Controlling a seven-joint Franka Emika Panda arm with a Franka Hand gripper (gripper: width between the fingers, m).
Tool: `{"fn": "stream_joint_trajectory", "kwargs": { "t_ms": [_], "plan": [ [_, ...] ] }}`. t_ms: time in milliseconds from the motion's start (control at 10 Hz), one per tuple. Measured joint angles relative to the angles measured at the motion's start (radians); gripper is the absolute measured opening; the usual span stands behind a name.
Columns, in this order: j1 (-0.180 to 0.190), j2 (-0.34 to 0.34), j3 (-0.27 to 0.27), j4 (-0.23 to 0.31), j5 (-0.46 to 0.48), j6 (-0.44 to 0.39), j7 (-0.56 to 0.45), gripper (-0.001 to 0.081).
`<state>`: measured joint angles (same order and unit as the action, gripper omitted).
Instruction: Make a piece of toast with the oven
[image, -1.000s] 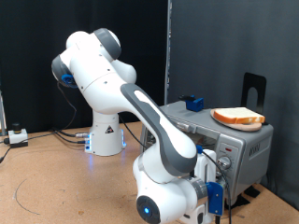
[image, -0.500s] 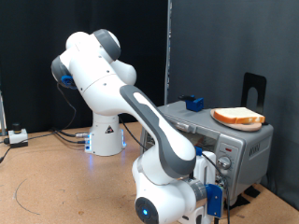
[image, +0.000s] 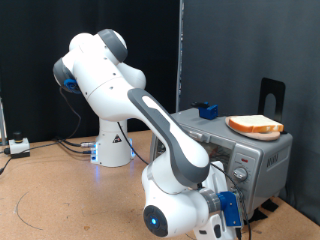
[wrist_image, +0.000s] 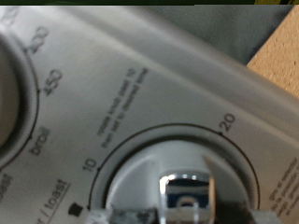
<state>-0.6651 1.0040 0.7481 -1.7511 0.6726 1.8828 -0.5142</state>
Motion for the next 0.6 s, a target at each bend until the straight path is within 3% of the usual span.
{"fn": "stream_joint_trajectory", "kwargs": {
  "t_ms": [300, 600],
  "plan": [
    [-0.008, -0.008, 0.008, -0.014, -0.002, 0.02, -0.133, 0.0098],
    [-0.008, -0.008, 0.008, -0.014, -0.002, 0.021, -0.128, 0.0098]
  ]
}}
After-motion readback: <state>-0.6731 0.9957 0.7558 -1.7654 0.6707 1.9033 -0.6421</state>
